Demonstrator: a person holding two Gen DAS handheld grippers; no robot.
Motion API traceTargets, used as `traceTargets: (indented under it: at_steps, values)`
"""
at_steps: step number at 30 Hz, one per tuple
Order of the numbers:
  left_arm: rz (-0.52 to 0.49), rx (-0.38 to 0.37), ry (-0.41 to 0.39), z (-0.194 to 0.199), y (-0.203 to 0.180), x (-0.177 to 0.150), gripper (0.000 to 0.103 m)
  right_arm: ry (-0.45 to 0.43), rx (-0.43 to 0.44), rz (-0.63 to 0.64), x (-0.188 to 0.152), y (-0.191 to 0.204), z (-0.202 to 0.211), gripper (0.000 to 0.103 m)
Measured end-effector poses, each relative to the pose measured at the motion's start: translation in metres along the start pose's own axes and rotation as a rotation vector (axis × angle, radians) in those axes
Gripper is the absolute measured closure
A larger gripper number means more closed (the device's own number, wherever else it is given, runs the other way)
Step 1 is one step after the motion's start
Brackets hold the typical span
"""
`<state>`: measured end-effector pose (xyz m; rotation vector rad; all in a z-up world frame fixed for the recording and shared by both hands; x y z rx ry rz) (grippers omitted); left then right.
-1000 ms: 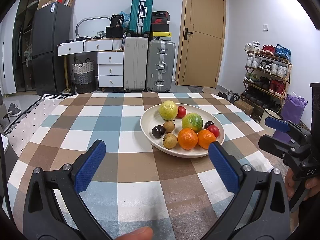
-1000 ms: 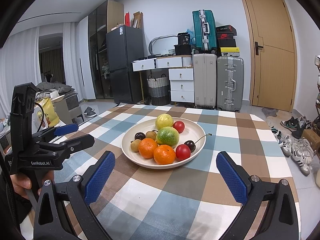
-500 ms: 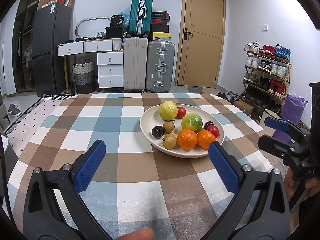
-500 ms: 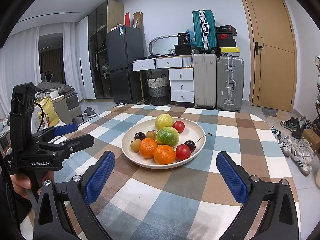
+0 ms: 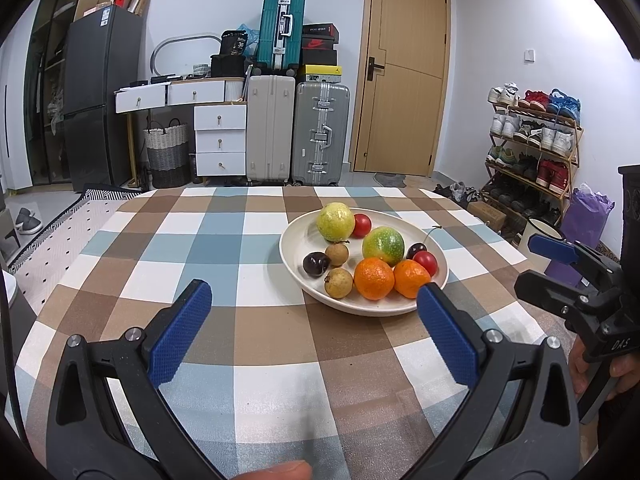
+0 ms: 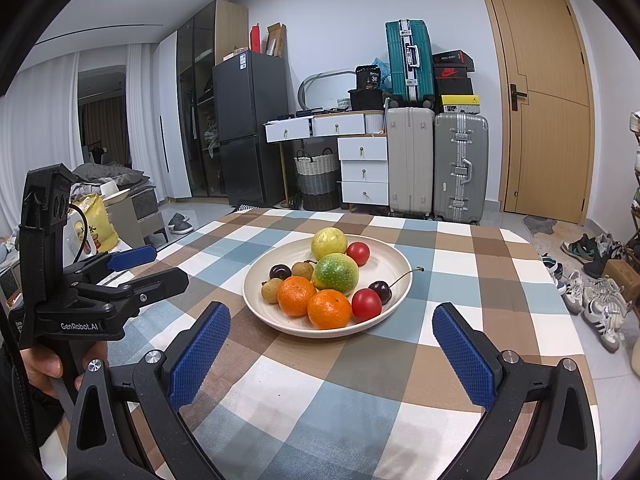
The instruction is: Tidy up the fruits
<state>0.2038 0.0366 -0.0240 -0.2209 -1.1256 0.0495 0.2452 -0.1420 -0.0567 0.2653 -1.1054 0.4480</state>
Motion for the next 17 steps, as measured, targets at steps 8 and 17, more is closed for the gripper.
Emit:
traceTargets:
  at_steps: [8, 17]
  values:
    - [-0.003, 0.000, -0.001, -0.0007, -0.0002, 0.0000, 0.001, 0.000, 0.000, 0.001, 0.0000, 0.0003, -0.0001, 0.000]
    - [-0.006, 0.000, -0.006, -0.0002, -0.0027, 0.0019, 0.001, 0.000, 0.000, 0.000, -0.0001, 0.0006, 0.0001, 0.000]
Point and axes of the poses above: each gripper's, at about its wrist camera, not at the fingertips, and z roughly against the way its jaws point, y to its left, x to its top, the point moved 6 cm from there along -z, roughly the way its jaws point, and after that the axes turned 13 degrees about -x, right-handed, at the moved point
